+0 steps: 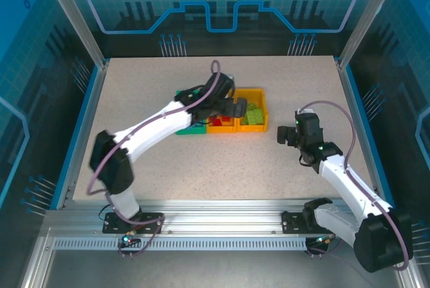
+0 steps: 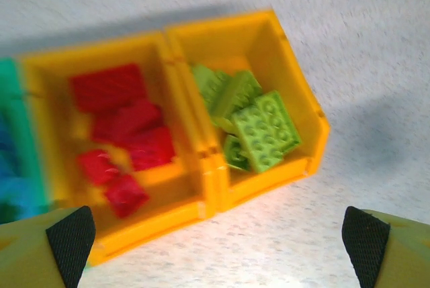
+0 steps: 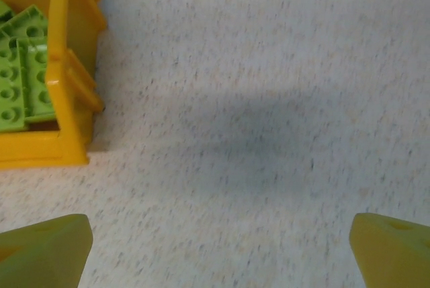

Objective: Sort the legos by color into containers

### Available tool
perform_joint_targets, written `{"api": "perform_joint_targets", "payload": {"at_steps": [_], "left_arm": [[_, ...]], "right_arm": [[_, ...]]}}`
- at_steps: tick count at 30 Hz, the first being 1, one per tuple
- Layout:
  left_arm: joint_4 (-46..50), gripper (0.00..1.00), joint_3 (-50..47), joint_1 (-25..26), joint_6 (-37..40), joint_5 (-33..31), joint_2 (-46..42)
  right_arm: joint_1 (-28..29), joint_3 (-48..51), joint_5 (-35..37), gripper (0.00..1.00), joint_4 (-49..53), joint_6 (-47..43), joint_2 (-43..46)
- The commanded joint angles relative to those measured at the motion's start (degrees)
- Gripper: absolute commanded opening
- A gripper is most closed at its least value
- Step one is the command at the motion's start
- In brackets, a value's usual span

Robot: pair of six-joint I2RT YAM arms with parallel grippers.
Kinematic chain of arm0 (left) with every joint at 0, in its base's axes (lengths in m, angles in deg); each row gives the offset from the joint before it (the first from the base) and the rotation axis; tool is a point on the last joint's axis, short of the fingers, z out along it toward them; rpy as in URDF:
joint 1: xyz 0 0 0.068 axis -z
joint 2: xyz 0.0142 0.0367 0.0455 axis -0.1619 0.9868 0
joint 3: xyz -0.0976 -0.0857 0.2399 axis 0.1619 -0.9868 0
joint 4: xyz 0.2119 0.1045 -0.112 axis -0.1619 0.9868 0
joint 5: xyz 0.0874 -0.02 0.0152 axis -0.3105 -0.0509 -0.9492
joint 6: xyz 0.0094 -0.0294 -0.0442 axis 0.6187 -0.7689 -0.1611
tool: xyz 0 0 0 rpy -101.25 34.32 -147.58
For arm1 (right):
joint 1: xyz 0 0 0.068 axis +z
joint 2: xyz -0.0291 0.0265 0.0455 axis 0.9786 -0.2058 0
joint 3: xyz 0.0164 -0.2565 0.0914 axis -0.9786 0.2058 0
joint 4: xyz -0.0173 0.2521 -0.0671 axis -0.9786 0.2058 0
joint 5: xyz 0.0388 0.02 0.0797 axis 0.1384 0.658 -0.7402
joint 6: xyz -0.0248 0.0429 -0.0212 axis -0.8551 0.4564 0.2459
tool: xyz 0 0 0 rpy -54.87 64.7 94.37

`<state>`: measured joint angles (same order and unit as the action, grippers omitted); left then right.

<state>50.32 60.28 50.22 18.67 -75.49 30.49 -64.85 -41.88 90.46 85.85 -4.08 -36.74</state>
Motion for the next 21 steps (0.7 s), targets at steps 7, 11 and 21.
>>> {"api": "perform_joint_targets", "payload": {"at_steps": [7,11,21], "left_arm": [[-14.66,0.99,-30.83,-14.85,11.63,-12.14,-20.21],[-27.09,0.99,-42.96,-19.66,16.3,-12.15,-25.89],[-56.11,0.99,-61.17,-29.06,19.8,-9.25,-21.56]], "right_arm": [[-4.64,10.79,-6.27,1.0,-47.03,-14.93,-15.33],[-4.89,9.32,-6.18,1.0,-55.45,-16.41,-23.67],[-8.56,9.79,-8.68,1.0,-60.59,-12.85,-29.02]]}}
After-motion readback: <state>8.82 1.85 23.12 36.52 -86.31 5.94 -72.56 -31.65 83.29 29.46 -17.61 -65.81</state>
